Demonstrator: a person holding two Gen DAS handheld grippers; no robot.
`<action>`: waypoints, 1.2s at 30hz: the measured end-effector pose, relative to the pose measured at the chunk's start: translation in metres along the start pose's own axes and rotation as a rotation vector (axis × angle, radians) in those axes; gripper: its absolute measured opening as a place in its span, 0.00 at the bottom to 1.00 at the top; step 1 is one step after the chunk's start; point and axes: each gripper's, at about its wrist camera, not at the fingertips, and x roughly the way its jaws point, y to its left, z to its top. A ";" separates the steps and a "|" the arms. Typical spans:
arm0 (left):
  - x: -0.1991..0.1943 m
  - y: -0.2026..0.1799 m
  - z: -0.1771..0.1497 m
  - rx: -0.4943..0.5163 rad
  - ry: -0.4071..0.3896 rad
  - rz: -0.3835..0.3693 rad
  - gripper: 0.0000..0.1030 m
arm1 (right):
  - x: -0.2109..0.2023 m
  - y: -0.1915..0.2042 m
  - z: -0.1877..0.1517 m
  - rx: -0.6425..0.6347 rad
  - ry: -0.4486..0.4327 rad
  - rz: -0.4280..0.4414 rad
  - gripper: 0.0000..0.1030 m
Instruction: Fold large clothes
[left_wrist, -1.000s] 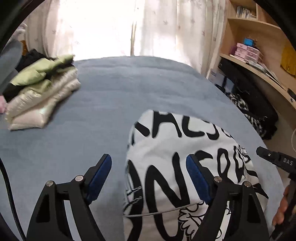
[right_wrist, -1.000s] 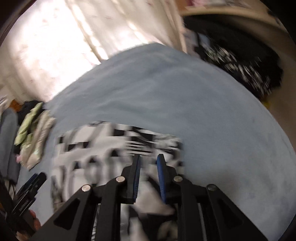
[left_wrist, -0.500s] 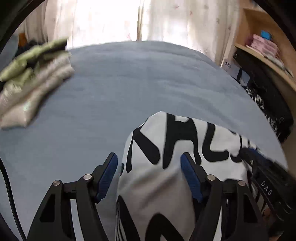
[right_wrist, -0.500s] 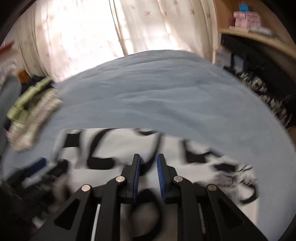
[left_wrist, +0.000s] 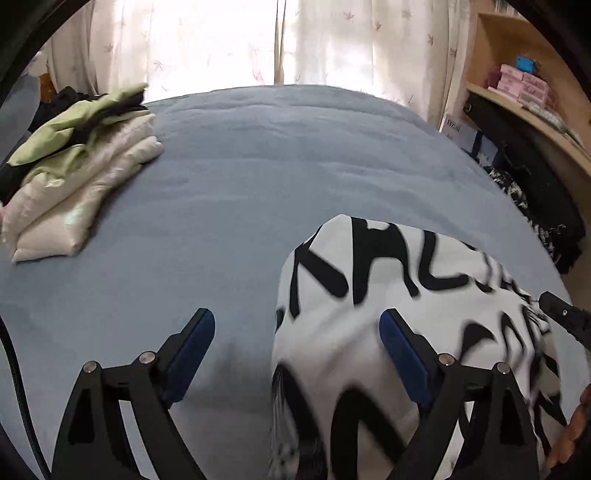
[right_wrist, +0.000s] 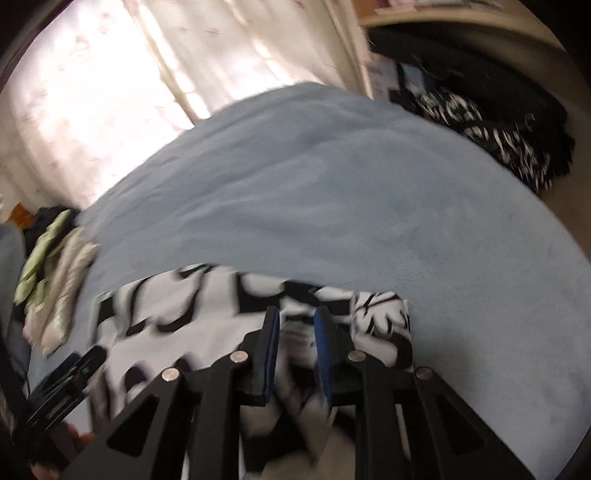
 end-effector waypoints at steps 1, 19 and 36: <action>-0.009 0.003 -0.003 -0.011 -0.003 -0.018 0.87 | -0.012 0.006 -0.008 -0.015 -0.004 0.025 0.21; -0.057 0.036 -0.102 -0.043 0.076 0.009 0.87 | -0.056 0.007 -0.120 -0.064 0.100 0.098 0.22; -0.091 0.042 -0.095 -0.081 0.144 -0.197 0.87 | -0.106 -0.046 -0.100 0.057 0.133 0.125 0.58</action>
